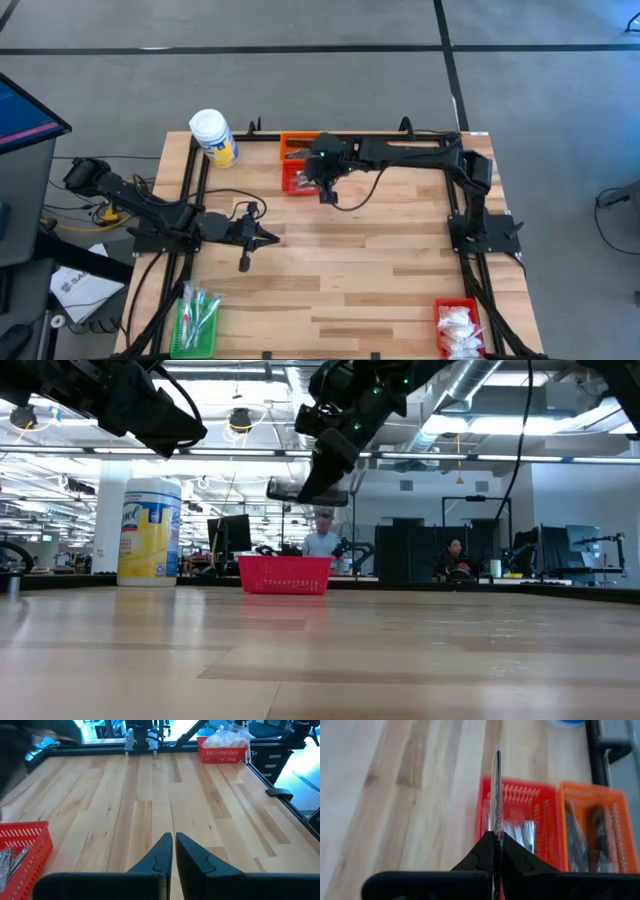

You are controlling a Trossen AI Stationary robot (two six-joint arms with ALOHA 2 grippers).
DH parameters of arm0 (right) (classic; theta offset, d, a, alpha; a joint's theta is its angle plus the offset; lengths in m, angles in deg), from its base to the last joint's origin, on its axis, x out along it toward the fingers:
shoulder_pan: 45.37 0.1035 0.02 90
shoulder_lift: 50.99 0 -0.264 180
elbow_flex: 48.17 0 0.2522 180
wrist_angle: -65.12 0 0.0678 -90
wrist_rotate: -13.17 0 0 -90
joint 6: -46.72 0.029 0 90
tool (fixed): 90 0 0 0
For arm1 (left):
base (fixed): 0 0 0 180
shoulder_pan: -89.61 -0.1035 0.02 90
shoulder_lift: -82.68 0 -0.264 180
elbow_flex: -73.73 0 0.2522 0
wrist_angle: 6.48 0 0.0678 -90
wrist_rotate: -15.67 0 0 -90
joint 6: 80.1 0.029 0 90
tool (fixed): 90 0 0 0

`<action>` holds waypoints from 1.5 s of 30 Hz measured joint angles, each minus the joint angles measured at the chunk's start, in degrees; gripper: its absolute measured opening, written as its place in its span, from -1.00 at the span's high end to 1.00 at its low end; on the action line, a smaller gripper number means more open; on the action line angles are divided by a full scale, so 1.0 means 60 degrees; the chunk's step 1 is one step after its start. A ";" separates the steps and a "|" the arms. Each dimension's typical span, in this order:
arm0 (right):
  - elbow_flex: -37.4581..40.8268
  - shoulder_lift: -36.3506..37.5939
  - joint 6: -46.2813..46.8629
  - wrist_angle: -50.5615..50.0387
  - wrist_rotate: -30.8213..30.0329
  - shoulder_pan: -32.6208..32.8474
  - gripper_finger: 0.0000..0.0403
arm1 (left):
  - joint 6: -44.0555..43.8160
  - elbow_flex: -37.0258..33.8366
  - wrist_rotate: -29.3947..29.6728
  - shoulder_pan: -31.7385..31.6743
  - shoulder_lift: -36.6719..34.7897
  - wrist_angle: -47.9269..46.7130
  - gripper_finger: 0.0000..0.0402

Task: Pick & Place Travel size toiletries
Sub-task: Put the comb into the orange basket

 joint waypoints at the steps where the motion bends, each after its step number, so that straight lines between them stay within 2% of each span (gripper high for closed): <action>1: -0.0001 -0.0008 -0.0005 0.0082 0.0093 -0.0106 0.98 | 0.0005 0.0000 0.0000 0.0000 0.0000 -0.0004 0.93; 10: -0.0039 -0.0120 -0.0192 0.0633 0.0425 -0.0602 0.98 | 0.0072 0.0000 0.0000 0.0000 0.0000 0.0006 0.92; 16: -0.0032 -0.0131 -0.0564 0.1582 0.1715 -0.1096 0.98 | 0.0073 0.0000 0.0000 0.0000 0.0000 0.0074 0.91; 20: -0.0031 -0.0131 -0.0877 0.1962 0.2098 -0.1636 0.99 | 0.0194 0.0004 0.0017 0.0000 0.0000 0.0138 0.92; 24: -0.0166 -0.0150 -0.1319 0.2014 0.2472 -0.2291 0.99 | 0.0404 0.0007 0.0445 -0.0019 0.0134 0.0155 0.92; 27: -0.0929 -0.0548 -0.1661 0.1916 0.2856 -0.2715 0.99 | 0.0701 0.0007 0.0532 -0.0253 0.0428 0.0486 0.92; 29: -0.1901 -0.1108 -0.1945 0.1238 0.3075 -0.2998 0.99 | 0.0881 0.0007 0.0541 -0.0492 0.0720 0.0827 0.92; 36: -0.7032 -0.3932 -0.2772 -0.2655 0.2864 -0.3445 1.00 | 0.1560 0.0011 0.0561 -0.1336 0.1766 0.1275 0.92; 40: -0.5949 -0.3767 -0.3029 -0.1891 0.2647 -0.3515 1.00 | 0.1780 0.0011 0.0581 -0.1740 0.2094 0.1254 0.92; 45: -0.5853 -0.3767 -0.3009 -0.2248 0.2560 -0.3464 0.99 | 0.1814 0.0011 0.0577 -0.2102 0.2317 0.1292 0.92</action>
